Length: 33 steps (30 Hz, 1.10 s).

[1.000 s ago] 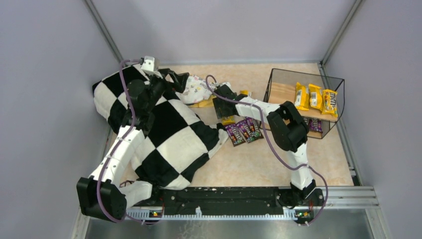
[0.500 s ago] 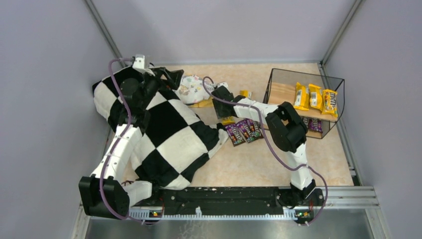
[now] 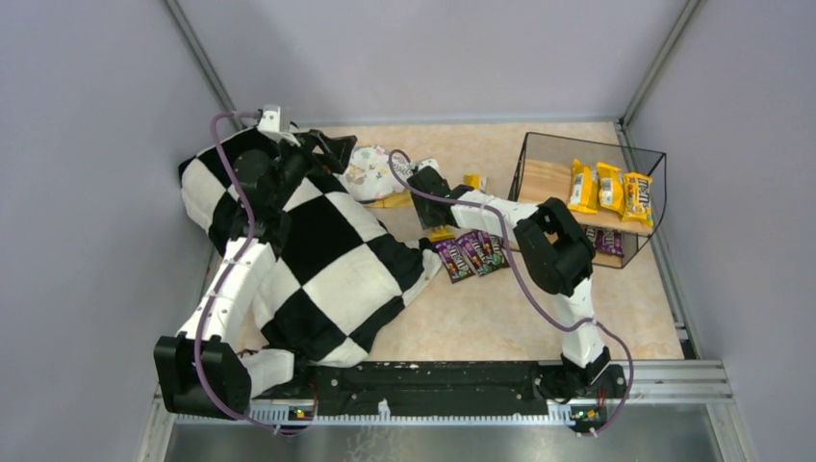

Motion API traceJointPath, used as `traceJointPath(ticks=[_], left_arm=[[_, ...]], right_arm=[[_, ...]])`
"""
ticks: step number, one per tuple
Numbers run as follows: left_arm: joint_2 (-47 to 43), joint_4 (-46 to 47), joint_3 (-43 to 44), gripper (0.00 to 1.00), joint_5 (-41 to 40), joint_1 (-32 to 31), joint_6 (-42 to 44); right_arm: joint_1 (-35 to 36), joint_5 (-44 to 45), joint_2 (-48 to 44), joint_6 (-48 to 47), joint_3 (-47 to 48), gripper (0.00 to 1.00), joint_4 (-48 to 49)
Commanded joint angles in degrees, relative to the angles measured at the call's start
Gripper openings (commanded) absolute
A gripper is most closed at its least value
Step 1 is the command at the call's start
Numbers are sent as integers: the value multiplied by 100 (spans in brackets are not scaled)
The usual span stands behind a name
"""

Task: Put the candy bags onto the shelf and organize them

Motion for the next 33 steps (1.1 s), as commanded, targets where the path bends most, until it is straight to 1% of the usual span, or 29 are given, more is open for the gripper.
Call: traceJointPath(ticks=[1,10,13,18,20,23,27,30,33], left_arm=[[24,355,26,98,74,42,-57],[37,350,26,98,74,47,-76],[43,354,26,98,74,55,-93],[59,367,26,99,100,55,-152],[59,361,26,99,109,47,-179],[59,361,26,98,134,46,-214],[74,379,23,99,153,30,-267],[99,378,18,98,154,6,-278],[124,356,17,98,126,-36,-250]], right_arm=[[34,202,-589,-133,120,47,153],[30,195,-1384,-164,127,46,-67],[34,80,-1909,-212,153,45,-256],[34,117,-3105,-434,264,42,-722],[32,307,-3584,-547,310,42,-939],[22,912,-4235,-752,294,42,-1228],[-84,2063,-4911,-1225,-35,42,-1252],[-504,2440,-5189,-1347,-347,41,-1219],[-1055,2374,-5269,-1302,-560,41,-1230]])
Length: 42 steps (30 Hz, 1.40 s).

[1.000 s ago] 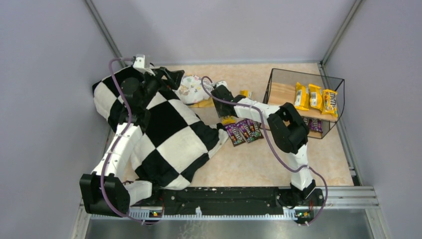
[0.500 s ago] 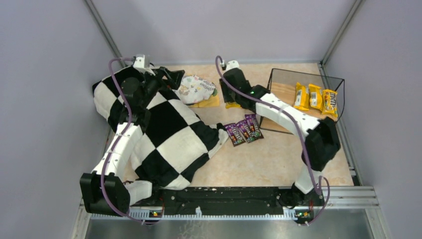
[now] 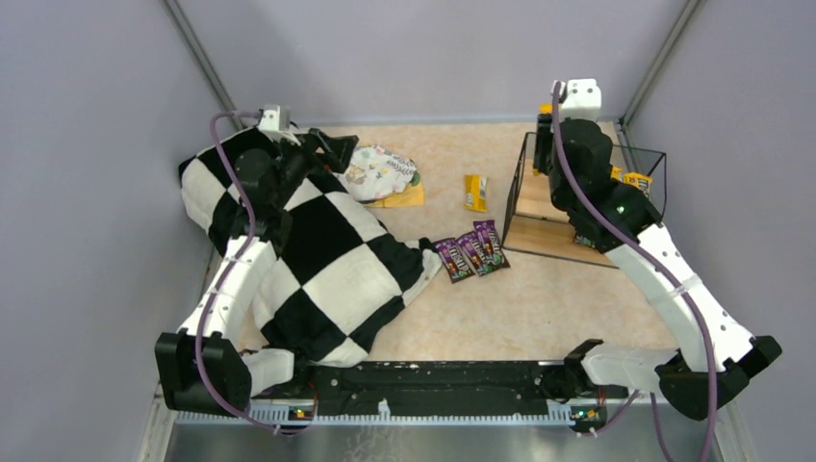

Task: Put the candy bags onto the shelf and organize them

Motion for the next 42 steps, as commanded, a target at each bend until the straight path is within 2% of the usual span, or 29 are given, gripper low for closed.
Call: traceJointPath(ticks=[1,5,10,16,21,42], left_arm=[[76,307,17,98,33,-63,33],[105,274,32,98,2,-87,80],[109,247,52,98,18,-88,64],[151,212,65,98,-45,-83,111],[249,133,122,98,-22,-79,120],[244,-4,175,99,-159,-79,221]], right_arm=[[-734,396,69,-132,-363,41,-150],[-1296,-102,271,215,-340,40,-260],[-1616,-353,816,551,-6,40,-621],[-1760,-523,1169,794,-24,40,-825],[-1978,-590,1253,739,-341,40,-542],[-2279,-917,1760,717,-559,40,-496]])
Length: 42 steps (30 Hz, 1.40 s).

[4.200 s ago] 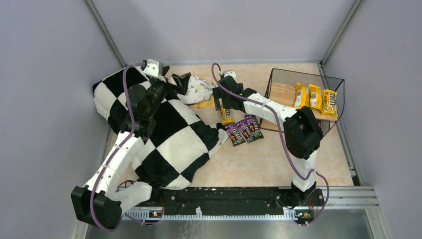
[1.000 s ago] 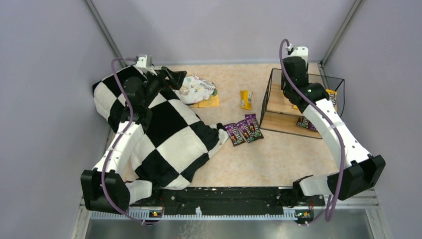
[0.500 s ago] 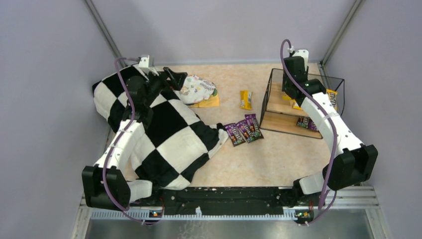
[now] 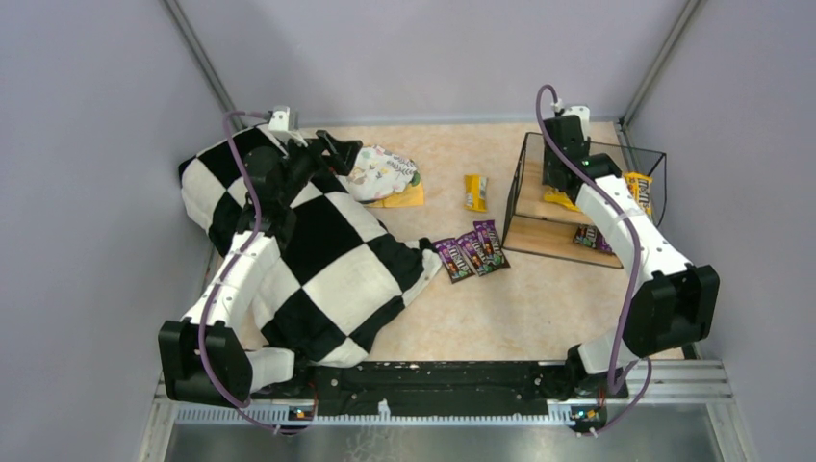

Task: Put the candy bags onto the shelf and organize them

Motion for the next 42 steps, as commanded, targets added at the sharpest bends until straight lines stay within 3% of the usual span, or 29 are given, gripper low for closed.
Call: traceJointPath(ticks=[1,19,34,42], left_arm=[[-29,151,175,98,-103,-9,111],[-21,157,184,99,-76,-9,77],[-22,151,184,99,-51,-9,52],[-38,173,193,99,22,-9,-26]], right_arm=[[-84,-86,132,22,49,40,229],[-191,-72,336,-31,-6,43,236],[-168,-299,-62,-41,438,62,-96],[768,33,-956,-83,1022,62,-260]])
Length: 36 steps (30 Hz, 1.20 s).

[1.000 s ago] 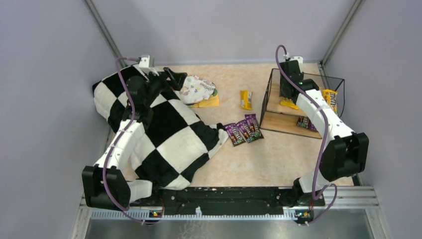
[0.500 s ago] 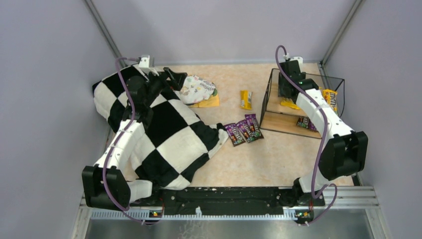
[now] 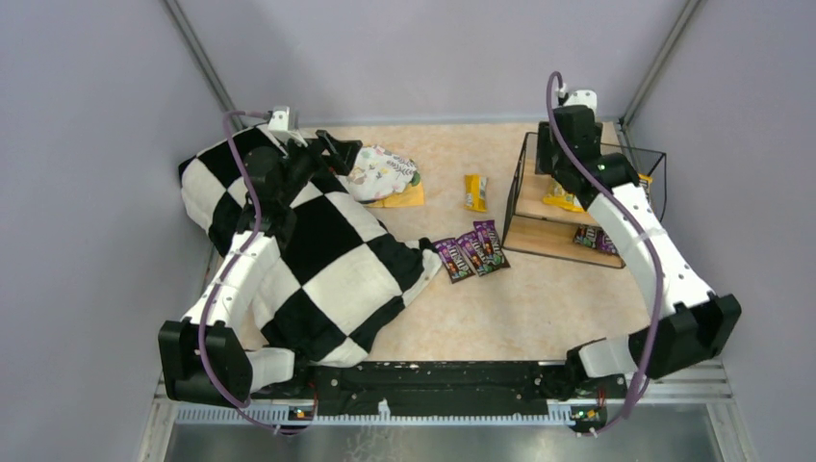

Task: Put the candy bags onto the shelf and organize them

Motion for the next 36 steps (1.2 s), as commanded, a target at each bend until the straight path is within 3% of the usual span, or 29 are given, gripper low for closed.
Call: traceJointPath(ticks=[1,6,11,16,23,36], left_arm=[[-31,193,191,99,54,-9,-33],[-16,199,191,98,72,-9,-53],[-36,158,182,99,-25,-18,25],[-38,112,199,99,-86,-11,90],[-4,134,225,99,24,8,26],[176,314,204,99,355,224,-368]], right_arm=[[856,296,-613,-55,784,62,34],[2262,66,-223,88,1076,64,396],[2610,-890,878,628,1116,65,972],[2604,-622,2225,905,1257,71,1292],[2264,157,4039,1474,2260,74,726],[1325,36,4664,1710,2208,74,944]])
